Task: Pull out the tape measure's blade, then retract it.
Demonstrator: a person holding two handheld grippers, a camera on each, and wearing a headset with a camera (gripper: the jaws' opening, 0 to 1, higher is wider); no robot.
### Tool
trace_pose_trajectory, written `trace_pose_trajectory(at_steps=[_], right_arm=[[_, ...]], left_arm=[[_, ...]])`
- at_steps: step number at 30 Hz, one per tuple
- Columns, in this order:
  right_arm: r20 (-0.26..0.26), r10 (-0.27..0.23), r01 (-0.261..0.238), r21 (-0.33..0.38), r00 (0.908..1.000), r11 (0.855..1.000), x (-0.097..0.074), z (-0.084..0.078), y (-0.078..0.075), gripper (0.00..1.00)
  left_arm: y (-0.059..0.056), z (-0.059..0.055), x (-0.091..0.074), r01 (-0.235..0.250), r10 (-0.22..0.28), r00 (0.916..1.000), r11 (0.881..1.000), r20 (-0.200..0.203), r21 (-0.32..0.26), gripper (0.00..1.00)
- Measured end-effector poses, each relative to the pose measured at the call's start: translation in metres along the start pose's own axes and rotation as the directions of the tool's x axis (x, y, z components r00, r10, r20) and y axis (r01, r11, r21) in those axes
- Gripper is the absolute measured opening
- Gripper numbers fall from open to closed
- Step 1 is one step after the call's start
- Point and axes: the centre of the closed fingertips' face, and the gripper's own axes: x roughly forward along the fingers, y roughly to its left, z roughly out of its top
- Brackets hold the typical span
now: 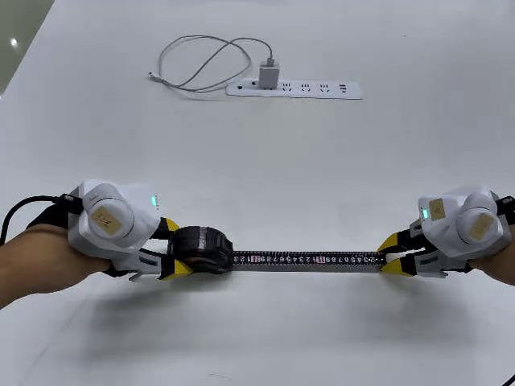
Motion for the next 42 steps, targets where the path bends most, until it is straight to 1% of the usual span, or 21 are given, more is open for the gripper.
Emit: trace_pose_trajectory(at_steps=[6, 12, 16, 18, 24, 27, 30, 42], right_arm=[[-0.007, -0.003, 0.003, 0.004, 1.0, 1.0, -0.002, -0.004, -0.0008, 0.08], [-0.015, -0.002, 0.002, 0.006, 0.9999, 1.0, -0.0018, -0.0033, -0.0014, 0.08], [-0.051, 0.002, -0.002, -0.016, 0.9987, 1.0, -0.0007, -0.0027, 0.0008, 0.09], [-0.053, 0.003, -0.004, -0.011, 0.9986, 1.0, -0.0013, -0.0065, -0.0015, 0.09], [-0.067, 0.007, -0.008, -0.021, 0.9978, 1.0, 0.0, -0.0067, -0.0017, 0.1], [-0.075, 0.011, -0.013, -0.027, 0.9971, 1.0, 0.0006, -0.0063, -0.0017, 0.1], [-0.08, 0.013, -0.016, -0.032, 0.9967, 0.999, 0.0009, -0.006, -0.0019, 0.1], [-0.084, 0.006, -0.008, -0.019, 0.9965, 1.0, 0.0007, -0.0049, -0.0005, 0.11]], left_arm=[[0.0, 0.0002, 0.0001, 0.003, -0.003, 1.0, 1.0, 0.0, 0.001, 0.26], [0.0004, 0.0009, 0.0006, -0.001, 0.001, 1.0, 1.0, 0.002, 0.002, 0.26], [0.0006, 0.0022, 0.0015, 0.001, -0.001, 1.0, 1.0, 0.006, -0.002, 0.27], [0.0009, 0.0024, 0.0019, 0.001, -0.001, 1.0, 1.0, 0.004, -0.002, 0.27], [0.0013, 0.0021, 0.0019, -0.004, 0.004, 1.0, 1.0, 0.002, -0.005, 0.27], [0.0013, 0.0019, 0.0021, 0.001, -0.001, 1.0, 1.0, -0.005, -0.012, 0.27], [0.001, 0.002, 0.0019, 0.001, -0.001, 0.9999, 1.0, -0.01, -0.005, 0.27], [0.001, 0.0022, 0.0019, -0.003, 0.003, 1.0, 1.0, -0.005, -0.013, 0.28]])
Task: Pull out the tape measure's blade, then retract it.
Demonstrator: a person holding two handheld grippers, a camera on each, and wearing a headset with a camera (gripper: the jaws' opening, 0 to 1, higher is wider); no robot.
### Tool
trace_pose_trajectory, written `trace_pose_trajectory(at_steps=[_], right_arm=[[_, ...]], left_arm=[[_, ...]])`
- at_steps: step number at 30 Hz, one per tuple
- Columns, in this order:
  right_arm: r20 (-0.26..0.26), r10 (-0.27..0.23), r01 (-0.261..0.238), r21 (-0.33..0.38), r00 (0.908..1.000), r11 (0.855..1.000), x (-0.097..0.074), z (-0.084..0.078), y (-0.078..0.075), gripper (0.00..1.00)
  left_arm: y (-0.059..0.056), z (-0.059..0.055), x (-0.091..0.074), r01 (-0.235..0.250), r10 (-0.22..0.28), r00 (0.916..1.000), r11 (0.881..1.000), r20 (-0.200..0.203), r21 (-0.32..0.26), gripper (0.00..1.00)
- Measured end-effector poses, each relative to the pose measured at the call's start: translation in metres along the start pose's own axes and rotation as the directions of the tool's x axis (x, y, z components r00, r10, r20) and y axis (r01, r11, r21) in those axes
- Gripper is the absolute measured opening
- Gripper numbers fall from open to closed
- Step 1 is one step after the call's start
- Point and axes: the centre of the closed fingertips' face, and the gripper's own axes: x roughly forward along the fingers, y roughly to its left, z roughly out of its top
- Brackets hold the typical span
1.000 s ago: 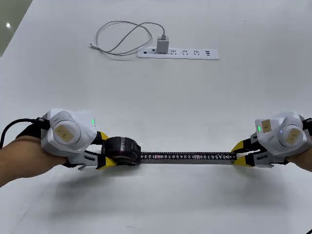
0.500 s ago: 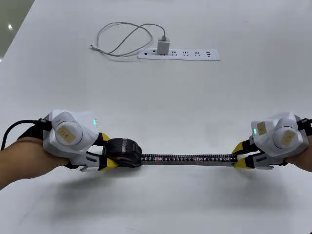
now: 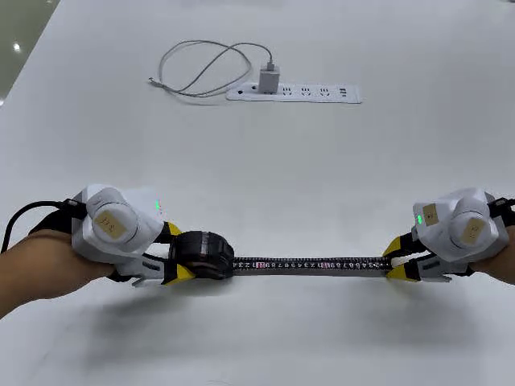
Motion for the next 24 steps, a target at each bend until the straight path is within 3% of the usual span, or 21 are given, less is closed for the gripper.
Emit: trace_pose_trajectory(at_steps=[7, 17, 20, 23, 24], right_arm=[[0.023, -0.021, 0.02, 0.042, 0.9995, 0.999, -0.002, 0.002, -0.001, 0.18], [0.05, -0.025, 0.022, 0.057, 0.9984, 0.998, 0.0, 0.008, 0.002, 0.19], [0.075, -0.033, 0.027, 0.081, 0.9966, 0.996, -0.002, 0.012, 0.001, 0.21], [0.163, -0.034, 0.007, 0.163, 0.986, 0.987, -0.006, 0.025, 0.0, 0.23], [0.161, -0.042, 0.015, 0.164, 0.9861, 0.986, -0.006, 0.025, -0.001, 0.23]], left_arm=[[0.0, 0.0, -0.001, 0.012, -0.012, 0.9999, 1.0, 0.011, -0.014, 0.34], [0.0, 0.002, -0.007, 0.011, -0.011, 0.9995, 1.0, 0.031, -0.011, 0.35], [0.0, 0.002, -0.008, 0.013, -0.013, 0.9994, 1.0, 0.033, -0.012, 0.35], [0.0, 0.004, -0.01, 0.014, -0.013, 0.9984, 1.0, 0.054, -0.025, 0.35], [0.001, 0.005, -0.01, 0.011, -0.009, 0.9982, 1.0, 0.06, -0.027, 0.36]])
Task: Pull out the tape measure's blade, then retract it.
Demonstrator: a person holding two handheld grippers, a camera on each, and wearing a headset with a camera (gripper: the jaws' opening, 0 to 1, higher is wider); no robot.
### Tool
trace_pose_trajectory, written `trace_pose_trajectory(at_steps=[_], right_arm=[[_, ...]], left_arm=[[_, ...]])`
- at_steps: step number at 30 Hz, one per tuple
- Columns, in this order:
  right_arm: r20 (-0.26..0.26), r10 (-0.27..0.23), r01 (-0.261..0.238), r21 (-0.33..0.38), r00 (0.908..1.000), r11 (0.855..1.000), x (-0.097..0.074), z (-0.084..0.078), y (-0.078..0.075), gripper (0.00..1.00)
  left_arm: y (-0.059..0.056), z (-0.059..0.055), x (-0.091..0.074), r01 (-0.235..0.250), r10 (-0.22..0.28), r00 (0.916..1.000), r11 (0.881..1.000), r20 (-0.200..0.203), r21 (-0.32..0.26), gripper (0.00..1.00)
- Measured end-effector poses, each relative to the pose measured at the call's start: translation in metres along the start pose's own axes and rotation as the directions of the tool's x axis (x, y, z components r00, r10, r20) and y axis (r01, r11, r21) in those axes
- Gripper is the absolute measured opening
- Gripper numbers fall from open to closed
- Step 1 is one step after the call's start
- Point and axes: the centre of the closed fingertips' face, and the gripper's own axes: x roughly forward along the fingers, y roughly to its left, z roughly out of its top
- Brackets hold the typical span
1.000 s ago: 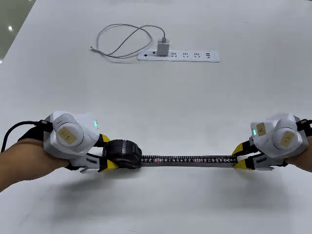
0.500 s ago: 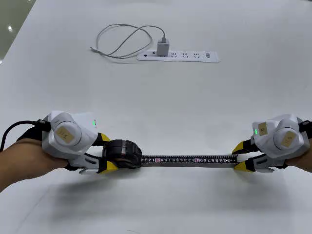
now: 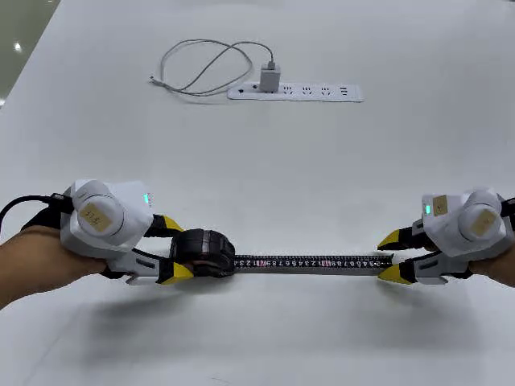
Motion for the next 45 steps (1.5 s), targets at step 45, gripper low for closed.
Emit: trace_pose_trajectory(at_steps=[45], right_arm=[[0.144, -0.239, 0.204, 0.22, 0.9603, 0.954, -0.044, 0.015, 0.022, 0.55]], left_arm=[[-0.009, -0.006, -0.061, -0.172, 0.214, 0.9648, 0.952, 0.153, -0.252, 0.72]])
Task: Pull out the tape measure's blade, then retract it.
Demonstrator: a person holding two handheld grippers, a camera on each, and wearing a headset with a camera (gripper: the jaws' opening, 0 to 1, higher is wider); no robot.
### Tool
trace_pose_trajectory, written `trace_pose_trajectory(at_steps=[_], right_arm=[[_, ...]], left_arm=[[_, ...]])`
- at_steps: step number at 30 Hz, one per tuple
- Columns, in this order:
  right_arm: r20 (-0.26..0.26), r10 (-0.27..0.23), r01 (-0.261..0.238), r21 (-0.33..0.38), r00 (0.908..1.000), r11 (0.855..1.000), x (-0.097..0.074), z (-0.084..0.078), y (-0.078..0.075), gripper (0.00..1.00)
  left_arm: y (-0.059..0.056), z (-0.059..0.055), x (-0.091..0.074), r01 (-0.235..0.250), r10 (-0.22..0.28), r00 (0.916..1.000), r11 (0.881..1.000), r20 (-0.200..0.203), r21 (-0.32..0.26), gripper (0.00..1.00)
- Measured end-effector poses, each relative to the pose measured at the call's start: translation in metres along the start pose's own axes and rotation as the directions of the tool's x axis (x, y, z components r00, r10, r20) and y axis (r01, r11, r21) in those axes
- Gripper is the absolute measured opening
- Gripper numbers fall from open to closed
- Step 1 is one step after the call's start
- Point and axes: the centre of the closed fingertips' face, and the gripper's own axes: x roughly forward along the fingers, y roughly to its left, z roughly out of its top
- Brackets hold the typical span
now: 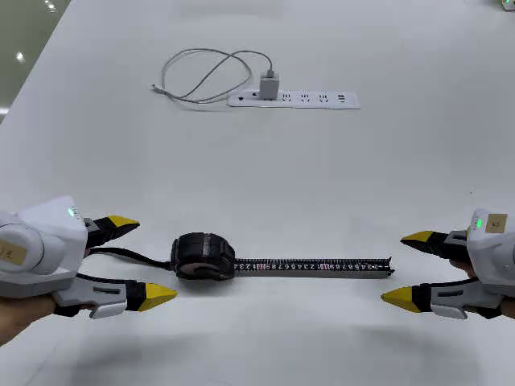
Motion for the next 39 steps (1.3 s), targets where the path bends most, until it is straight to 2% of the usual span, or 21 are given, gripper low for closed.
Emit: trace_pose_trajectory(at_steps=[10, 18, 22, 39], right_arm=[[0.028, -0.046, 0.045, 0.029, 0.9985, 0.999, -0.012, 0.005, 0.007, 0.6], [0.046, -0.061, 0.059, 0.052, 0.9971, 0.997, -0.017, 0.005, 0.013, 0.65], [0.045, -0.07, 0.068, 0.053, 0.9965, 0.996, -0.019, 0.002, 0.016, 0.67], [0.07, -0.099, 0.092, 0.103, 0.9926, 0.99, -0.026, -0.01, 0.029, 0.79]], left_arm=[[-0.002, -0.011, -0.015, -0.04, 0.04, 0.9992, 0.998, 0.001, -0.041, 0.8], [-0.004, -0.023, -0.027, -0.07, 0.07, 0.9976, 0.996, -0.002, -0.06, 0.84], [-0.006, -0.026, -0.032, -0.078, 0.079, 0.9969, 0.994, 0.008, -0.077, 0.89], [-0.014, -0.042, -0.045, -0.141, 0.145, 0.9889, 0.984, 0.032, -0.112, 0.94]])
